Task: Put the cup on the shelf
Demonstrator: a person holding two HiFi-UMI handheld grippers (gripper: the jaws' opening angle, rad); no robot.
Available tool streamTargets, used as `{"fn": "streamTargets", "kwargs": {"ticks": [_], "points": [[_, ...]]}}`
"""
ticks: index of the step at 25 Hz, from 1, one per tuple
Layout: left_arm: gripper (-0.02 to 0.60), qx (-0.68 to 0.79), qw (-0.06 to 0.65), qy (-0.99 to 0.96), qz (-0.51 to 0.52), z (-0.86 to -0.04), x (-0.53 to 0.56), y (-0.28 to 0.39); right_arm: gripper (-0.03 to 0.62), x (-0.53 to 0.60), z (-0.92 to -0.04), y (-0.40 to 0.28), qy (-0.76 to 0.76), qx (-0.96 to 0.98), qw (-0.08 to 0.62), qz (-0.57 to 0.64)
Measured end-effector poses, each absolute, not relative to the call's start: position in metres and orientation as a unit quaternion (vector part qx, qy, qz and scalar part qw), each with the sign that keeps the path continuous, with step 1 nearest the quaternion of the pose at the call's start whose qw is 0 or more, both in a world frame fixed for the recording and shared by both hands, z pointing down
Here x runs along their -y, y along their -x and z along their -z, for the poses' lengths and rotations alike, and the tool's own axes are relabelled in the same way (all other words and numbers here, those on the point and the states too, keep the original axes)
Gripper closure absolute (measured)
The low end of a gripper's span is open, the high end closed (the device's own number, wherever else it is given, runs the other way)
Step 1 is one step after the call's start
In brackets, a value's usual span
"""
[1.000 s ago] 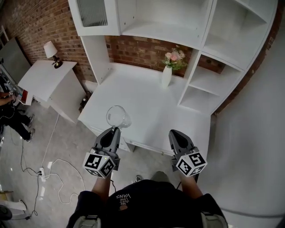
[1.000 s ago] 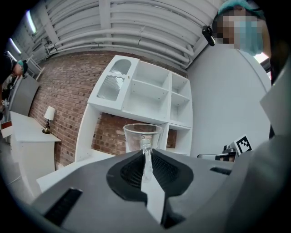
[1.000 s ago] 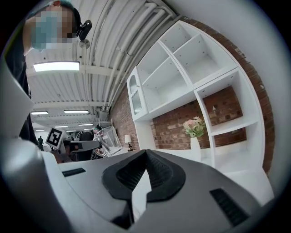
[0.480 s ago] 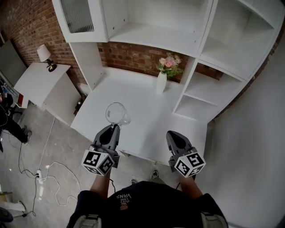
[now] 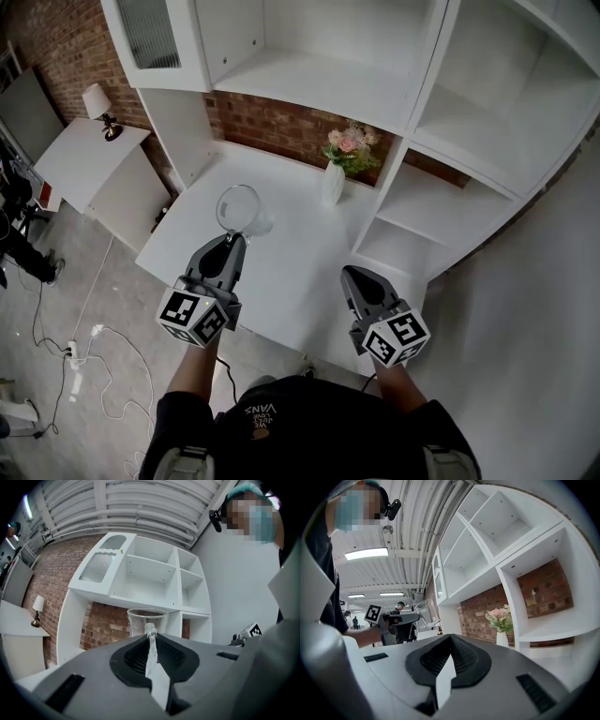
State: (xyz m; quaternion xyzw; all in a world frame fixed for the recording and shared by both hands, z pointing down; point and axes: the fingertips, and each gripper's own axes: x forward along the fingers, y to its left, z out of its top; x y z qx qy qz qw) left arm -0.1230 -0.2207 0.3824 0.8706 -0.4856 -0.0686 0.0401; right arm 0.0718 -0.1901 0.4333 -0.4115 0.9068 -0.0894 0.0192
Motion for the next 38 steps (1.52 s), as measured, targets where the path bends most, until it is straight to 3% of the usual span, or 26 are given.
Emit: {"fn": "streamTargets", "kwargs": {"ticks": [28,38], "points": [[0.549,0.255,-0.04,-0.965,0.041,-0.226,0.344,0.088,0.594,0.266,-0.421,-0.034,0.464,-0.881,0.041,0.078],[0.549,0.226,-0.02,-0.973,0.043,-0.193,0.384,0.077,0.594,0.283,-0.42,-0.016,0.478,-0.875,0.038,0.073]]}}
